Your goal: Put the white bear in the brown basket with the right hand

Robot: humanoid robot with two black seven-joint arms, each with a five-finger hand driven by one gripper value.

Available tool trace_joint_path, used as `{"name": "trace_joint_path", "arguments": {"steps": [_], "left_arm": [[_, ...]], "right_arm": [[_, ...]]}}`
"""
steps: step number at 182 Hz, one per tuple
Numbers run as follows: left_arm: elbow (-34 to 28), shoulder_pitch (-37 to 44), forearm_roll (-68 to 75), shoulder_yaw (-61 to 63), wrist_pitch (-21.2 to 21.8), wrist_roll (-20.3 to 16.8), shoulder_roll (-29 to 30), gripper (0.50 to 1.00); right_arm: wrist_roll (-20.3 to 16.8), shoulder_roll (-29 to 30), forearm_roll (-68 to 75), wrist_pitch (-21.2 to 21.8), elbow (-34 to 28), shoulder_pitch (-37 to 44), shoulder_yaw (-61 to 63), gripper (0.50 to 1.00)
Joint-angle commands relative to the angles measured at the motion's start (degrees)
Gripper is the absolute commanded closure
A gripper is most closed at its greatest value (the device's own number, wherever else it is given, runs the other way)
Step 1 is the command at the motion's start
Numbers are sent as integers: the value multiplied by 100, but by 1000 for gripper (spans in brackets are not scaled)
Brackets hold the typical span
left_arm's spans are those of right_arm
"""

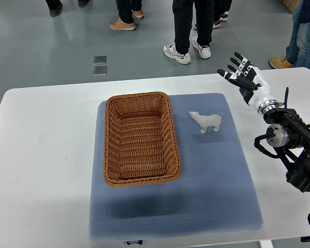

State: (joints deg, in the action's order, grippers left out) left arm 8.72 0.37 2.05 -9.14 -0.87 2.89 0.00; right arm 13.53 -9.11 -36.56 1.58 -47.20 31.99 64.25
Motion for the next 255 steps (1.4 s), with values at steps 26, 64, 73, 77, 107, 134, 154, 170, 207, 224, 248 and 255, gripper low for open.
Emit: {"name": "trace_joint_path", "arguments": {"steps": [26,64,73,77,107,134,154,170,207,224,248,255], "left_arm": [[-2,-2,-3,0,-1,-7,0,500],[-10,-2,-3,0,-1,1,0,500],[-10,-2,-3,0,-1,1,0,500],[-2,7,-3,0,-1,1,0,500],[-2,6,-3,0,-1,-7,0,500],[-2,6,-3,0,-1,-7,0,500],[-2,7,6,0,-1,1,0,500],[-2,7,6,0,-1,-8,0,500],[-2,7,-3,0,-1,1,0,500],[-2,6,6,-9,-1,1,0,500],[-2,-2,6,0,-1,1,0,500],[-2,6,-3,0,-1,1,0,500]], "right_arm": [[0,-12,0,0,0,0,0,556],[0,-21,0,9,0,9,0,556],[0,-21,0,9,0,9,0,556],[0,-21,0,18,0,9,-9,556],[-9,-38,9,62,9,44,-9,556],[-9,-38,9,88,9,44,-18,556],[-18,-56,9,114,0,35,-18,556],[-18,-73,9,114,0,35,-18,556],[-18,-144,9,114,0,35,-9,556],[-18,-153,9,106,0,35,0,556],[-18,-161,18,106,-17,18,35,556],[-18,-161,9,106,-9,9,35,556]]}}
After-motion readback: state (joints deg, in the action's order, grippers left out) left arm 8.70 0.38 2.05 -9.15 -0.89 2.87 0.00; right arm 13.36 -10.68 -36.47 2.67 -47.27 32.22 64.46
